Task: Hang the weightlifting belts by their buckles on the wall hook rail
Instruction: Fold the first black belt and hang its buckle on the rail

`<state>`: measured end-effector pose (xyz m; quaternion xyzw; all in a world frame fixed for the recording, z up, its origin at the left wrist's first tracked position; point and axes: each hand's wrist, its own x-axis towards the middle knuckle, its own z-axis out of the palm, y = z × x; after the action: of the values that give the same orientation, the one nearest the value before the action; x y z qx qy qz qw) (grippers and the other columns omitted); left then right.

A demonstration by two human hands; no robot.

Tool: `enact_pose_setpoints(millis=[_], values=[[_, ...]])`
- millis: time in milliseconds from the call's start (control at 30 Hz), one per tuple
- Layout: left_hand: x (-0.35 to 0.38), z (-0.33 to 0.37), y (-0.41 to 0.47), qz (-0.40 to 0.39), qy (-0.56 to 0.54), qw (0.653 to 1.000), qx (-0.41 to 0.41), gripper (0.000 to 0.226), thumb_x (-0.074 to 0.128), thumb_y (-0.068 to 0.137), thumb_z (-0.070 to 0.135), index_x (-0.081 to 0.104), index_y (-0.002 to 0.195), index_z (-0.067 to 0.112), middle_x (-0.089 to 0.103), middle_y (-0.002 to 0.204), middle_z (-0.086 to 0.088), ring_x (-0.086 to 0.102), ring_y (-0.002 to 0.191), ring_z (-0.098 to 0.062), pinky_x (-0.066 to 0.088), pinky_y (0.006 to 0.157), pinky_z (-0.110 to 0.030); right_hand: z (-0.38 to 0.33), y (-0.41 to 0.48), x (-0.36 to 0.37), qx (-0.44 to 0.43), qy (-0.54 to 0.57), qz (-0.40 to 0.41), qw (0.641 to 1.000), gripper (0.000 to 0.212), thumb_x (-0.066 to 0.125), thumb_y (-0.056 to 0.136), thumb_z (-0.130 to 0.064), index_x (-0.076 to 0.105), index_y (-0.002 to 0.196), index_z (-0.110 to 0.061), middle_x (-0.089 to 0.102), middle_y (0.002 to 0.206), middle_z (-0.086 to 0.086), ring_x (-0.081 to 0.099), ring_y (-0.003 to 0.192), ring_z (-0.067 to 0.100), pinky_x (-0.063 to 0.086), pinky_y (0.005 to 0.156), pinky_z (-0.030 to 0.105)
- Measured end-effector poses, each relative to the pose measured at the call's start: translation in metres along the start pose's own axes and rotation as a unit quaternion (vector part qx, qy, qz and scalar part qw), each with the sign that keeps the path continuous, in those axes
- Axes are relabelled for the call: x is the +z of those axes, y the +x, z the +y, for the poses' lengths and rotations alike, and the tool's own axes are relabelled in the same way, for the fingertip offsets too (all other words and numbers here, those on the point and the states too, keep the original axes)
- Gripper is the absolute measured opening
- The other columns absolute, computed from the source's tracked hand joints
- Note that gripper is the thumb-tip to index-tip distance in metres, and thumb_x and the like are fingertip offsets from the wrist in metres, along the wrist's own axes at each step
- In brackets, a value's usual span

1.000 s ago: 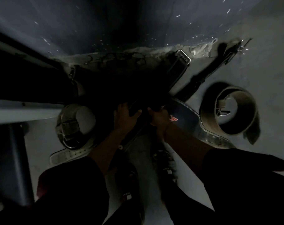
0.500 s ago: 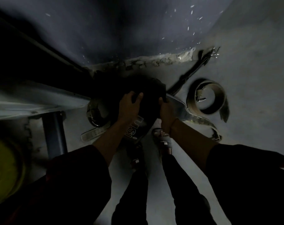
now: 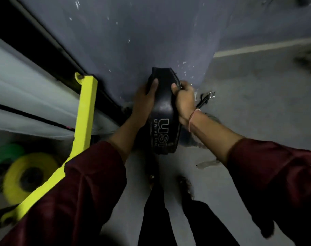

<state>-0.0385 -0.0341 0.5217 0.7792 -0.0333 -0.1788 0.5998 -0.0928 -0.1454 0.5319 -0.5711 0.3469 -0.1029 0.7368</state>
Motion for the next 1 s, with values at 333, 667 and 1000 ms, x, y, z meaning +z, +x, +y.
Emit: enact_pose_setpoints(millis=[333, 667, 1000], values=[[-0.044, 0.247, -0.063, 0.068, -0.096, 0.972, 0.201, 0.015, 0.057, 0.1, 0.019, 0.065, 0.091, 0.011, 0.067, 0.086, -0.002, 0.061, 0.079, -0.008, 0.052, 0.076, -0.028, -0.225, -0.097, 0.012, -0.218, 0.013, -0.121, 0.968, 0.012, 0.056, 0.084, -0.01, 0.056, 0.074, -0.017, 0.054, 0.071, 0.002, 0.049, 0.07, 0.017, 0.042, 0.067, 0.036], [-0.062, 0.411, -0.091, 0.11, -0.142, 0.917, 0.357, 0.024, 0.057, 0.089, 0.037, 0.056, 0.075, 0.018, 0.056, 0.076, -0.002, 0.051, 0.074, -0.018, 0.044, 0.073, -0.039, -0.371, -0.159, 0.005, -0.365, 0.08, -0.183, 0.91, 0.008, 0.063, 0.091, 0.006, 0.068, 0.093, 0.0, 0.075, 0.076, -0.002, 0.07, 0.068, 0.008, 0.055, 0.063, 0.02], [-0.108, 0.505, -0.09, 0.088, -0.124, 0.885, 0.439, 0.032, 0.057, 0.087, 0.049, 0.052, 0.073, 0.021, 0.052, 0.072, 0.003, 0.046, 0.073, -0.017, 0.039, 0.073, -0.039, -0.398, -0.186, 0.023, -0.413, 0.068, -0.177, 0.891, 0.013, 0.061, 0.091, 0.01, 0.068, 0.1, 0.006, 0.076, 0.091, 0.01, 0.072, 0.084, 0.019, 0.061, 0.079, 0.032]])
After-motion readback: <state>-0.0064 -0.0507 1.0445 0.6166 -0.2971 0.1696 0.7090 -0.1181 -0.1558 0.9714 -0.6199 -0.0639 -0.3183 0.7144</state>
